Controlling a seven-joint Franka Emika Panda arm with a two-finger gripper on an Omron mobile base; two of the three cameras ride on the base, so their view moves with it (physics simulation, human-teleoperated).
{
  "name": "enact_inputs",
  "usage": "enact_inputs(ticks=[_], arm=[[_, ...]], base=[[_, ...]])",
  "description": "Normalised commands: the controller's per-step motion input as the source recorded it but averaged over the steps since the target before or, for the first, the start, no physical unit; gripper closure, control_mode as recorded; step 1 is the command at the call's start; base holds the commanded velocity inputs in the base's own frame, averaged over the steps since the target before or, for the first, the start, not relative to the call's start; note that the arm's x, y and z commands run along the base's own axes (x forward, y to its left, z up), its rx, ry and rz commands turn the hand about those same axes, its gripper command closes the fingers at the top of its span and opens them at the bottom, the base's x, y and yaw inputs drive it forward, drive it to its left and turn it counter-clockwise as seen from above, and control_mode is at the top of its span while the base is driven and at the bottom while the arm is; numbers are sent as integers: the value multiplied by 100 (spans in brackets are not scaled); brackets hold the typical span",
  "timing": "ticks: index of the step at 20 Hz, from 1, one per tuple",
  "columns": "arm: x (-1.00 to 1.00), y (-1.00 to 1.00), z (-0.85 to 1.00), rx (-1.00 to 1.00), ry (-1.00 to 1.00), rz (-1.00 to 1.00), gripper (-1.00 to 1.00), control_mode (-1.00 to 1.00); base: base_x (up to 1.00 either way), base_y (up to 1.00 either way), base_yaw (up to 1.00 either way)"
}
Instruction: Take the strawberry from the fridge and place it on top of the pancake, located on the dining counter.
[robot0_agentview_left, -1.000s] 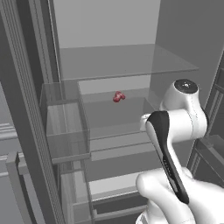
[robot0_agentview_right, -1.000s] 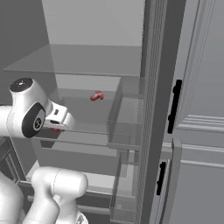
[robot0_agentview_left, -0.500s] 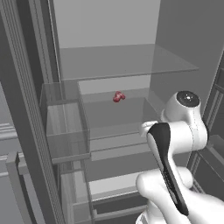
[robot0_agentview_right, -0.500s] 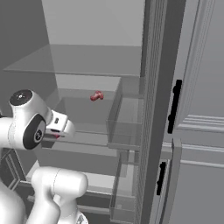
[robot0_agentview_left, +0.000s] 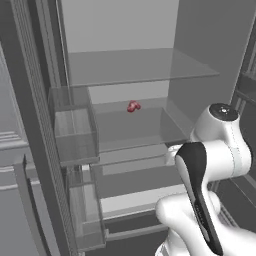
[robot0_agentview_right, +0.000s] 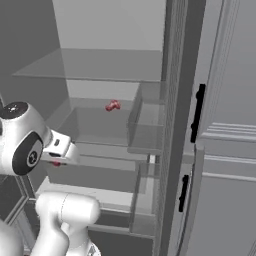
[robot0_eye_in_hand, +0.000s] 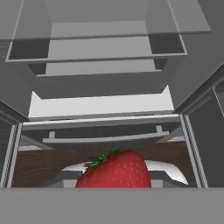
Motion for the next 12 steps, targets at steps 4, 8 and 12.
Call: enact_inputs(ticks=[4,8,12], arm=[[0,0,0,0,0,0,100,100],[0,0,0,0,0,0,100,100],[0,0,0,0,0,0,100,100]], base=[[-100,0,0],[-100,3,-5],[-100,6,-9]])
